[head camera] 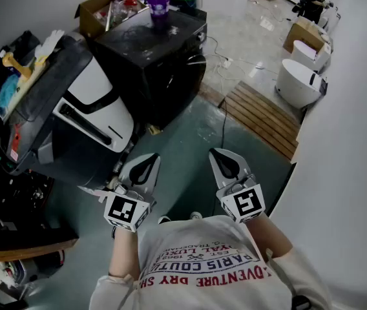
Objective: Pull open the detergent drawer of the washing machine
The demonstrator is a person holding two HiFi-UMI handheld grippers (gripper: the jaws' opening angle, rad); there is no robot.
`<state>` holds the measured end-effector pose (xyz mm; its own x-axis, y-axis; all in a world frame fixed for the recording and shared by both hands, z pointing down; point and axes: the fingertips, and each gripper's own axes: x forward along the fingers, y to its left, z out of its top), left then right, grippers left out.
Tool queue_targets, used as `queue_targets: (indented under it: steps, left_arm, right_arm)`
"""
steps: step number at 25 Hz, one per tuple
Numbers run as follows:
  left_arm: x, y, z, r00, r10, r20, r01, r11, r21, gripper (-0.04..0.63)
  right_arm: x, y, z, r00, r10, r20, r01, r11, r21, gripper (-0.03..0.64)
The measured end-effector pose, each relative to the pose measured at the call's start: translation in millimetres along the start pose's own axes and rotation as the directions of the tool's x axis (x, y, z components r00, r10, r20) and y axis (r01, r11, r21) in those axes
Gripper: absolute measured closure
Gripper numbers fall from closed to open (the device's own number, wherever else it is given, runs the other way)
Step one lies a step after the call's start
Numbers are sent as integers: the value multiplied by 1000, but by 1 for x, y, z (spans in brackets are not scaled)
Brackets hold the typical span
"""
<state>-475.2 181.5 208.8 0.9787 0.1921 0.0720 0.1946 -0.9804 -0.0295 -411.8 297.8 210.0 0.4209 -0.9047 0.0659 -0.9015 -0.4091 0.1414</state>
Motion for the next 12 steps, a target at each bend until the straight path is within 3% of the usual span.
queue_targets:
  steps: [12]
  left_arm:
    - [30, -19, 6, 1000, 4, 8, -4, 999, -32, 595]
  right_arm:
    - [-13, -33, -5, 1000, -3, 28, 3, 1000, 3, 618]
